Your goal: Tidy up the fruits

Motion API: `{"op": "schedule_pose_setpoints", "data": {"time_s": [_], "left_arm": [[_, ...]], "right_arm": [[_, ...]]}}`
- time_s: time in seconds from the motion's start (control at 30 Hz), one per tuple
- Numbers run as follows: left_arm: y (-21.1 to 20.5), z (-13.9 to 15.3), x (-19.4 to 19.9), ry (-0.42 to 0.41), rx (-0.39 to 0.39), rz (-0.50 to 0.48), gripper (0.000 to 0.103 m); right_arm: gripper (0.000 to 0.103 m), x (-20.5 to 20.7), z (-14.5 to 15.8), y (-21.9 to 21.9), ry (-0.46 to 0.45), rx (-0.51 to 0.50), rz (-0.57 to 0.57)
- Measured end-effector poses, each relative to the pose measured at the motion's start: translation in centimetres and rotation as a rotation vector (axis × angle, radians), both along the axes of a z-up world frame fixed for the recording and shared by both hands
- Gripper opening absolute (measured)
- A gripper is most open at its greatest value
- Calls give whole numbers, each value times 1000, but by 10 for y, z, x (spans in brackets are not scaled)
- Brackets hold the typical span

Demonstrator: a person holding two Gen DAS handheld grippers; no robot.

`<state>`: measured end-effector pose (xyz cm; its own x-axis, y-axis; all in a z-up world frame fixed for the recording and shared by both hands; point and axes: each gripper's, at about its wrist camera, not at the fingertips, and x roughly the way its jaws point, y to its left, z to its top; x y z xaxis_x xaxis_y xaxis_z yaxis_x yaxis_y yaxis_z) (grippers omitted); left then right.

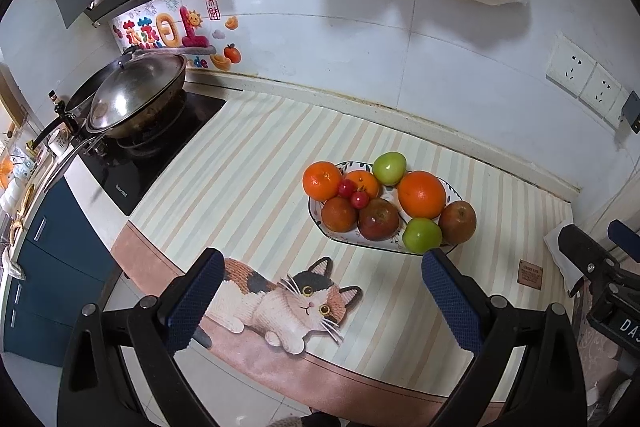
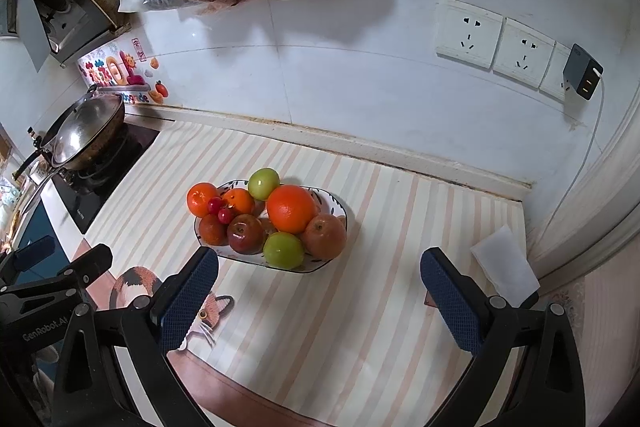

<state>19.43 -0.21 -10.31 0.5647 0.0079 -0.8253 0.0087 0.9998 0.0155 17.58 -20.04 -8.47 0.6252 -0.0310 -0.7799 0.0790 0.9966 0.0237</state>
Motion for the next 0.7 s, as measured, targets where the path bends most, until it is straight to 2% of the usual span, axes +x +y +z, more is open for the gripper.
{"op": "schedule_pose_setpoints", "data": {"time_s": [0.7], "left_arm": [[-6,10,-2,-16,4,-9,101]], "right_arm": [[103,2,-3,3,11,13,16]]}}
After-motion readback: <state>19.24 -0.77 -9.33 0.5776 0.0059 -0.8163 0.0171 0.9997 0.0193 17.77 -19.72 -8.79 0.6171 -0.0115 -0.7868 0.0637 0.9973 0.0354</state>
